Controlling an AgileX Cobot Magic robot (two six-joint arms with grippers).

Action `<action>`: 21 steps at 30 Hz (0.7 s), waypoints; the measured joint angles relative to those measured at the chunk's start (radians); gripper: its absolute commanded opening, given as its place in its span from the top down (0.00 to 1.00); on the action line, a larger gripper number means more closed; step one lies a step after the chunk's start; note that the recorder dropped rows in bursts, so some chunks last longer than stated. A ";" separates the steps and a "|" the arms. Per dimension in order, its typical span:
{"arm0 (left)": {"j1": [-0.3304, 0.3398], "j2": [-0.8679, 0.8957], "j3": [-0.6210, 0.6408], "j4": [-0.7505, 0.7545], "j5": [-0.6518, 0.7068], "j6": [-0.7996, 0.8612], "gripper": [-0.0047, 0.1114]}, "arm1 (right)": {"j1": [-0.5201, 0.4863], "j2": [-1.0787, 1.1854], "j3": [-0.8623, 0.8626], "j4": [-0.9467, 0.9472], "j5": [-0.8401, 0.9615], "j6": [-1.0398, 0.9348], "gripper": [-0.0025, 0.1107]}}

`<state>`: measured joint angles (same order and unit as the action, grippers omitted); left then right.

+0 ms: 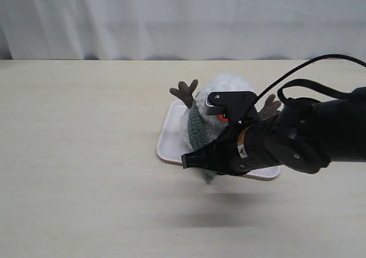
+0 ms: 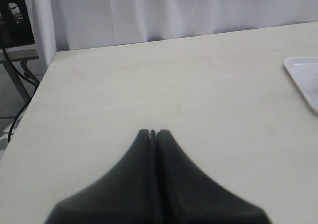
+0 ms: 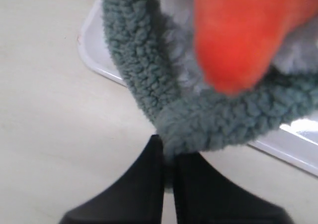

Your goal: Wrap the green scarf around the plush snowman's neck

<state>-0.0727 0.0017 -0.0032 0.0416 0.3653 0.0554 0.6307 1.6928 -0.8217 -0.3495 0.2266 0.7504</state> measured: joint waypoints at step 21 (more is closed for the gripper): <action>0.000 0.000 0.000 0.000 0.000 0.000 0.96 | 0.000 0.042 0.000 -0.002 -0.013 -0.051 0.42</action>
<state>-0.0727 0.0017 -0.0032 0.0416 0.3653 0.0554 0.6307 1.7350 -0.8217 -0.3517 0.2136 0.6990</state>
